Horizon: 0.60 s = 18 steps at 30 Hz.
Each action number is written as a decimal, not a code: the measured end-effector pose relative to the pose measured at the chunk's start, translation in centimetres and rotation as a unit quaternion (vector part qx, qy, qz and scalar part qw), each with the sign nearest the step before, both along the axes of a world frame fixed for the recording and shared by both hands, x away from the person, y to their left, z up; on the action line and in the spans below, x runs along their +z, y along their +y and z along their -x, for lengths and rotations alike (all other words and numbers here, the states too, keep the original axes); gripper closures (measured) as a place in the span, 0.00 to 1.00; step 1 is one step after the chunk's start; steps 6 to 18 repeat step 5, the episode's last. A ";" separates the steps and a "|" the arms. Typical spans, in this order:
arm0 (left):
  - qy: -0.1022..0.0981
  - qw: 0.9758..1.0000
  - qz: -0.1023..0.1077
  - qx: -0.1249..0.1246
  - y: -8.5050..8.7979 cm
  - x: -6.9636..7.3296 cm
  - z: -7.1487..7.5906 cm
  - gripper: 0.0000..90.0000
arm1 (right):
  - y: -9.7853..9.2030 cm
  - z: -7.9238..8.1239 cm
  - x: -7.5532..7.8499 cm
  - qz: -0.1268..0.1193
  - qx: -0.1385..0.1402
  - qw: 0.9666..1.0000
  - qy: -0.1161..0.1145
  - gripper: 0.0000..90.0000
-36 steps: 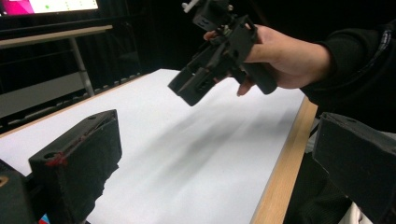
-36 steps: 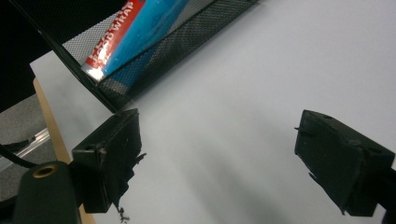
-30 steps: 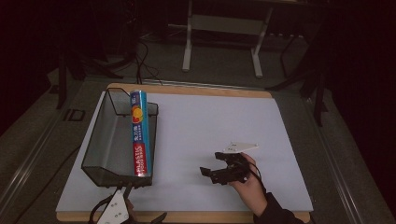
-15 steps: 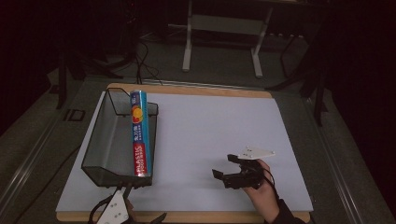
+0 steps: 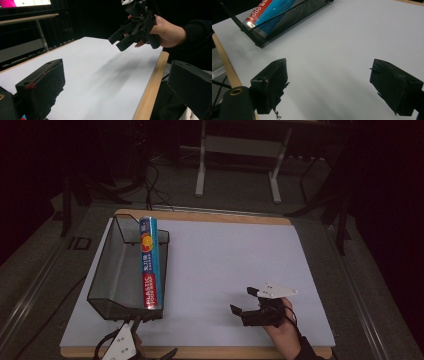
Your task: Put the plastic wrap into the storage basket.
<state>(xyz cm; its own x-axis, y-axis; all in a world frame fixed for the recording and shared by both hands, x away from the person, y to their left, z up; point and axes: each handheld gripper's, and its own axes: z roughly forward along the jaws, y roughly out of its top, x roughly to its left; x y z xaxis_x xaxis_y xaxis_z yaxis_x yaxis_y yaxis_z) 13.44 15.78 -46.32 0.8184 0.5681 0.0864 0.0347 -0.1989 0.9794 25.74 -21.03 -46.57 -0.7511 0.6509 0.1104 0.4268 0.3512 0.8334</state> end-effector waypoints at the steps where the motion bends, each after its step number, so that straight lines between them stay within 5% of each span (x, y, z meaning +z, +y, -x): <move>1: 0.000 1.000 0.000 0.000 0.0 0.0 0.0 0.02 | 0.0 0.0 0.0 0.001 -0.001 1.000 -0.002 0.16; 18: 0.001 1.000 -0.001 -0.002 0.0 0.0 0.0 0.02 | 0.0 -0.1 0.0 0.000 -0.003 1.000 -0.003 0.16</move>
